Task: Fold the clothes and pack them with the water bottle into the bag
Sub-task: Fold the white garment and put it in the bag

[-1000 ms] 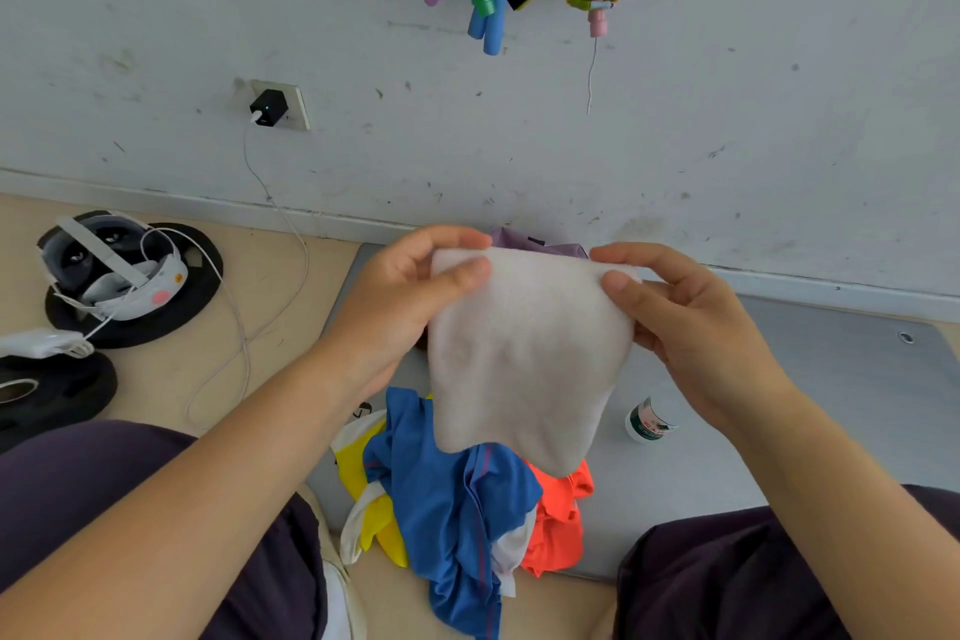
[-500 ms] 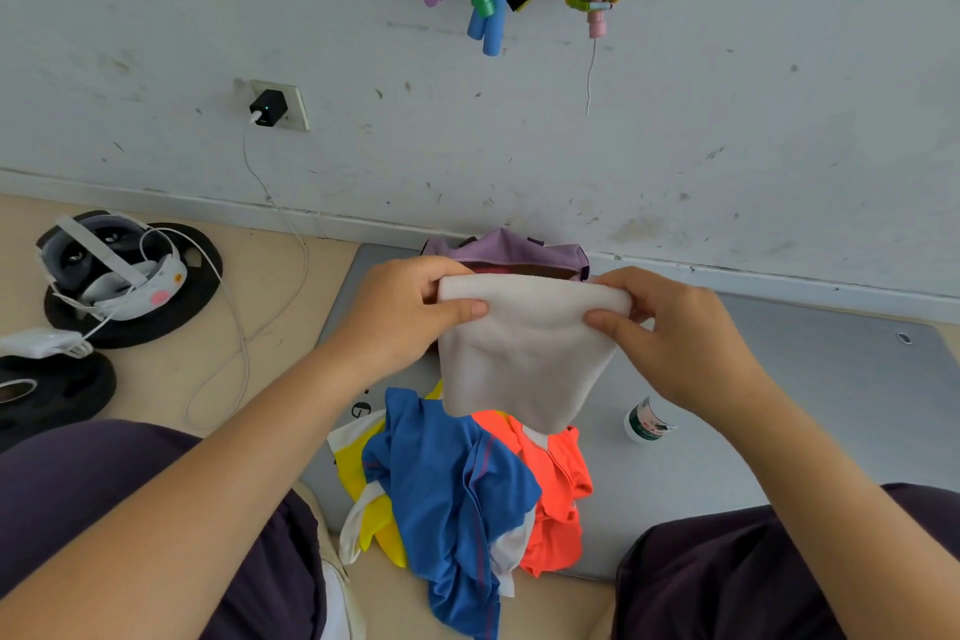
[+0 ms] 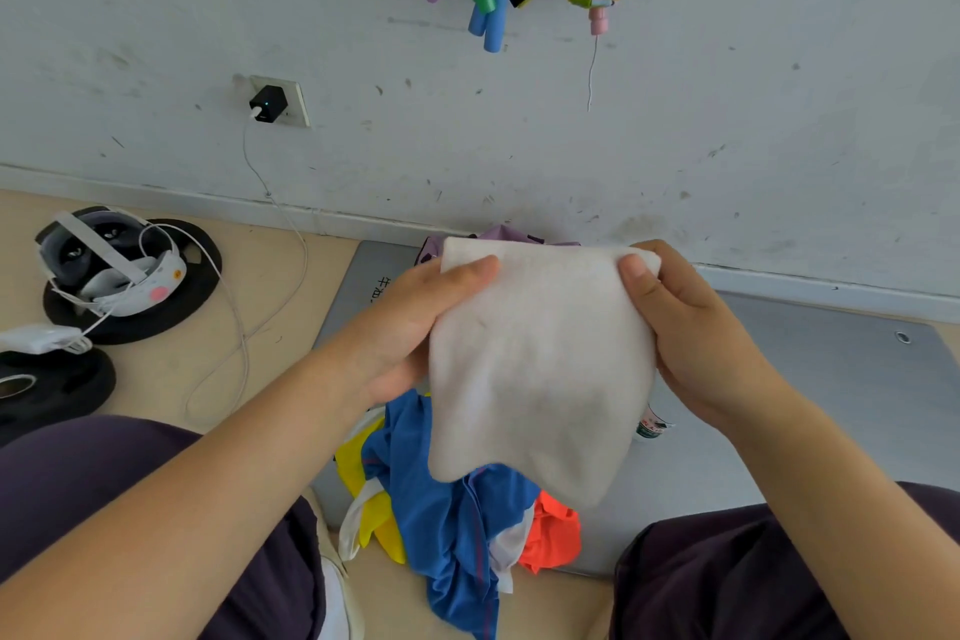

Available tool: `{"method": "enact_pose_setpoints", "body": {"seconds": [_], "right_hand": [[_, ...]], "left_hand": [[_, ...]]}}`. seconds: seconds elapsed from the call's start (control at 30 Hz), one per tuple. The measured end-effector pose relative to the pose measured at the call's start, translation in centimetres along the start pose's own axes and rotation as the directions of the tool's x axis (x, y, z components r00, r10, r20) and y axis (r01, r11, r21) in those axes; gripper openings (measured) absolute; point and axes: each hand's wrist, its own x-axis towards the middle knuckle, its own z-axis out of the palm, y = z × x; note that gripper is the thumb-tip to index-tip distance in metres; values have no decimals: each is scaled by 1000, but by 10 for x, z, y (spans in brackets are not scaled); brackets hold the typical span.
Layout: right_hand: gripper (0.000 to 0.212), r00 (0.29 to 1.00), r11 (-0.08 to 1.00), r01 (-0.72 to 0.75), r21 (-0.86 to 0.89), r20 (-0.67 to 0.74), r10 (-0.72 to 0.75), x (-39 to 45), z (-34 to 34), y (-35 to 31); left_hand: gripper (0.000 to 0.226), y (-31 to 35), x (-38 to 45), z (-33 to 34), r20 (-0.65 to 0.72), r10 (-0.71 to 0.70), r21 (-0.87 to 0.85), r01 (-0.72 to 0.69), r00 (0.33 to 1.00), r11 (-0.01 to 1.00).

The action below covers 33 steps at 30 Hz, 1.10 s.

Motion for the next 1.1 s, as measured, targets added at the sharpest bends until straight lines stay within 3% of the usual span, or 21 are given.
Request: {"method": "enact_pose_setpoints", "body": {"seconds": [0.13, 0.23, 0.33, 0.4, 0.5, 0.63, 0.73, 0.8, 0.9, 1.0, 1.1], "right_hand": [[23, 999, 985, -33, 171, -16, 36, 0, -1, -1], [47, 990, 949, -96, 300, 131, 59, -1, -2, -3], [51, 944, 983, -129, 129, 320, 81, -3, -4, -5], [55, 931, 991, -127, 47, 350, 103, -3, -8, -6], [58, 961, 985, -142, 101, 253, 112, -1, -11, -5], [50, 990, 987, -101, 124, 112, 87, 2, -7, 1], [32, 991, 996, -52, 72, 129, 42, 1, -4, 0], [45, 986, 998, -61, 0, 152, 61, -1, -4, -1], [64, 979, 958, -91, -273, 149, 136, -1, -2, 2], [46, 989, 880, 2, -476, 134, 70, 0, -4, 1], [17, 974, 894, 92, -439, 225, 11, 0, -15, -4]], "left_hand": [[32, -6, -2, 3, 156, -109, 58, 101, 982, 993], [34, -7, 0, 1, 160, -80, 11, 79, 984, 997], [33, -4, 1, -5, 136, -33, 9, 32, 990, 999], [38, -2, 2, -7, 29, 18, 159, -23, 999, 987], [42, -3, 4, -5, -185, 150, 368, -73, 971, 927], [54, -8, 9, -3, -320, 218, 316, -113, 922, 942], [64, -6, 9, -4, -218, 250, 280, -185, 943, 942], [67, -7, 7, -5, -90, 264, 406, -206, 960, 890], [73, -10, 7, -7, -31, 270, 700, -172, 962, 693], [50, -6, 9, -12, -21, 312, 811, -166, 950, 560], [29, 1, 9, -21, -25, 274, 757, -161, 961, 633]]}}
